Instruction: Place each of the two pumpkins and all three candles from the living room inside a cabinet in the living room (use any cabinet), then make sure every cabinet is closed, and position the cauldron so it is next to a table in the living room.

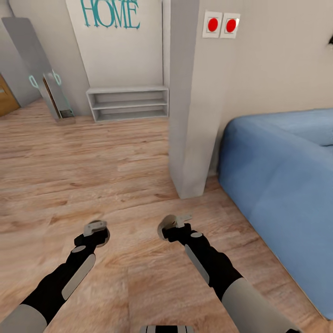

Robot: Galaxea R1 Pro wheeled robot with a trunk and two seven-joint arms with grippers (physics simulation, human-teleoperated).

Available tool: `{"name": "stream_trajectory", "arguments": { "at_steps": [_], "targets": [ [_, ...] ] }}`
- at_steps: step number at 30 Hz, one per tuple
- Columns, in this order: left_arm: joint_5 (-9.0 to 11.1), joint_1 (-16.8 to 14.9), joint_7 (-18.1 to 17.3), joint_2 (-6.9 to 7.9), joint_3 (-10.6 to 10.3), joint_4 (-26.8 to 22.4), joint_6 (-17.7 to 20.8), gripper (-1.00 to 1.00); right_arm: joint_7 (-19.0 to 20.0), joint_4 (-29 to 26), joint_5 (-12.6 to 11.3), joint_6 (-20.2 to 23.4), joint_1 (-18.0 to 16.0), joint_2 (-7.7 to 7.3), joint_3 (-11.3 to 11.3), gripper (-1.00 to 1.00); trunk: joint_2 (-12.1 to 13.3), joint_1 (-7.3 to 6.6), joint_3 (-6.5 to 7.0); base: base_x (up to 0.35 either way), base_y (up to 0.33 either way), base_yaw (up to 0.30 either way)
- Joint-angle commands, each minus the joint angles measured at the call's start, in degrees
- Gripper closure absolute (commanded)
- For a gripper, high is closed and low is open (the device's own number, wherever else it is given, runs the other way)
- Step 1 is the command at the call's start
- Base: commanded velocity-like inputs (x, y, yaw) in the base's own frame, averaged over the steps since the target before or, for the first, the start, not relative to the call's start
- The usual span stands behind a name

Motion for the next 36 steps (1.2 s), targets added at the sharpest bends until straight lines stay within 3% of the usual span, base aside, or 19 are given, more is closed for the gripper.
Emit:
{"name": "stream_trajectory", "arguments": {
  "at_steps": [1,7,13,20,25,30,36],
  "targets": [
    [-0.02,0.01,-0.04,-0.05,-0.07,0.02,0.0,1.0,-0.02,0.08,-0.06,0.0,0.01,0.03,0.03,1.0,0.02,-0.02,0.23,0.0,0.0,0.0],
    [0.04,0.02,-0.1,-0.07,-0.37,0.0,0.08,1.0,-1.04,2.09,-0.02,-0.8,0.01,0.08,1.83,1.0,0.1,-0.17,1.55,0.0,0.0,0.017],
    [-0.05,0.07,-0.01,-0.83,-0.36,0.38,0.15,1.0,-2.24,6.34,-0.03,-5.25,0.01,0.16,2.49,1.0,0.18,-0.33,2.88,0.0,0.0,0.1],
    [-0.05,0.01,0.1,-0.79,0.28,7.04,0.45,1.0,-8.45,8.67,-0.19,-9.16,0.01,1.06,2.91,1.0,0.27,-0.51,4.44,0.0,0.0,0.067],
    [0.17,0.02,0.17,-0.66,0.88,7.74,0.88,1.0,-9.18,8.85,-0.28,-9.39,0.01,1.36,3.16,1.0,0.34,-0.64,5.54,0.0,0.0,0.102],
    [0.19,0.01,0.24,-0.88,2.77,7.95,1.04,1.0,-9.21,9.4,-0.3,-9.45,0.01,1.4,3.84,1.0,0.41,-0.77,6.65,0.0,0.0,0.263],
    [0.14,0.02,0.3,-0.76,2.82,8.02,1.05,1.0,-9.21,9.57,-0.2,-10.62,0.02,1.44,5.52,1.0,0.49,-0.92,7.83,0.0,0.0,0.269]
  ]
}}
